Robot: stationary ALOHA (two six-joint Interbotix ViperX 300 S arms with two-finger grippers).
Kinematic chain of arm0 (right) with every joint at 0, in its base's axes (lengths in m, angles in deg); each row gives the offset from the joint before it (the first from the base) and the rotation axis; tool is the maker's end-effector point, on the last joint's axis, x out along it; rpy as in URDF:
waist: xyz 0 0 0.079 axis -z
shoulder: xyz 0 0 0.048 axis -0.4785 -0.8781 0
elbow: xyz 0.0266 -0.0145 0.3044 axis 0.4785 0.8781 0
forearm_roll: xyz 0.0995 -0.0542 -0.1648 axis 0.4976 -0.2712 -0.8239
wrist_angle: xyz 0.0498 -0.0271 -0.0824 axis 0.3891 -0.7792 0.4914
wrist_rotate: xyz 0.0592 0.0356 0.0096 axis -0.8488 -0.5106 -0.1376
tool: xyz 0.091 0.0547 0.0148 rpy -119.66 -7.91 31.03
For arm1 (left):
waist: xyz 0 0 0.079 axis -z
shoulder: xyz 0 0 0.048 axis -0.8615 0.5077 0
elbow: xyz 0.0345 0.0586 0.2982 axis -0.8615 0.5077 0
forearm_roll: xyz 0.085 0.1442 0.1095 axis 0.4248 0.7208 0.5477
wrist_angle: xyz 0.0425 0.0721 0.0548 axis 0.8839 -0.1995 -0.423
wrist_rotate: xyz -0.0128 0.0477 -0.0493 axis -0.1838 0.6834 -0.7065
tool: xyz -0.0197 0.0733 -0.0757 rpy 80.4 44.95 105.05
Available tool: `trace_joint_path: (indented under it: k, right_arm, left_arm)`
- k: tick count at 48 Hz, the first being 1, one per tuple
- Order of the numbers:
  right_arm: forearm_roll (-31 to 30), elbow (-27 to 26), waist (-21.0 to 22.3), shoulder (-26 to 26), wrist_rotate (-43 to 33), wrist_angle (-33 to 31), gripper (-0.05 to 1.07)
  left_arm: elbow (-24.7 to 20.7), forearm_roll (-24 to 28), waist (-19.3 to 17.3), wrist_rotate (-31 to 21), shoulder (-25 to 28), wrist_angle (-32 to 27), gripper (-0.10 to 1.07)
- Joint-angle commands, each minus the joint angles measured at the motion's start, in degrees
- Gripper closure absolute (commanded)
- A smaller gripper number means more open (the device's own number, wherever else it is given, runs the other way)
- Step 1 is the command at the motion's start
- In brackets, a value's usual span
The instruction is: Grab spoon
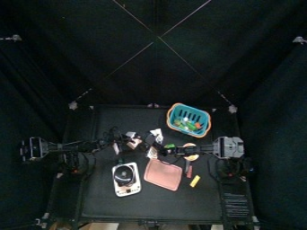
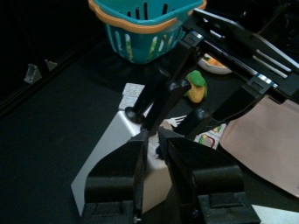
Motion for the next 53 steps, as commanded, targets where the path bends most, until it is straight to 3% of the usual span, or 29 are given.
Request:
trace_joint_path:
  k: [1,25,53]
  right_arm:
    - [-0.26,-2.55,0.35,0.18,0.09,0.09,0.05]
    - [1.14,-5.45,1.41,-2.81,0.09,-0.18,0.06]
    - [1.58,-5.36,1.32,-2.99,0.18,-0.18,0.32]
  left_arm:
    - [-1.14,0.18,-0.18,0.09,0.09,0.53,0.35]
    - [-0.88,0.18,-0.26,0.09,0.09,0.53,0.35]
    - [-0.70,0.18,-0.26,0.09,0.09,0.53,0.35]
